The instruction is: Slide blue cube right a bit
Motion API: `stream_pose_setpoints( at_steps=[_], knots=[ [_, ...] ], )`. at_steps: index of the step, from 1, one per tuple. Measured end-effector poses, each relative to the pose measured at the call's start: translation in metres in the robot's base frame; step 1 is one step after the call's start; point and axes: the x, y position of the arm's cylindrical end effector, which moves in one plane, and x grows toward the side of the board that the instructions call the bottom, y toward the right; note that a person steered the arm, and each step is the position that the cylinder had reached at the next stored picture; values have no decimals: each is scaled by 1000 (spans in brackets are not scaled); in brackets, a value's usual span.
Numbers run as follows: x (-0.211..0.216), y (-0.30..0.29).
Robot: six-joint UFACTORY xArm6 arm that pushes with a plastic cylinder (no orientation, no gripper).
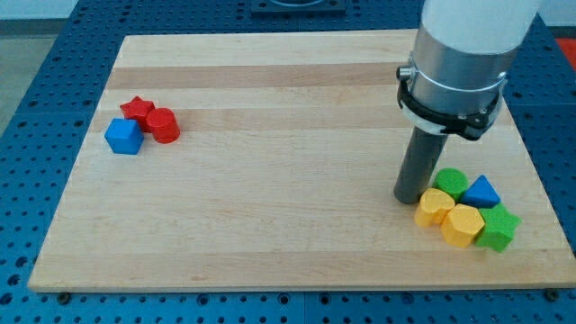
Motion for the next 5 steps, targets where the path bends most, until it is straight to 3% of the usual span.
stream_pose_setpoints(
  at_steps=[3,5],
  knots=[
    [-12,-32],
    [-75,-100]
  ],
)
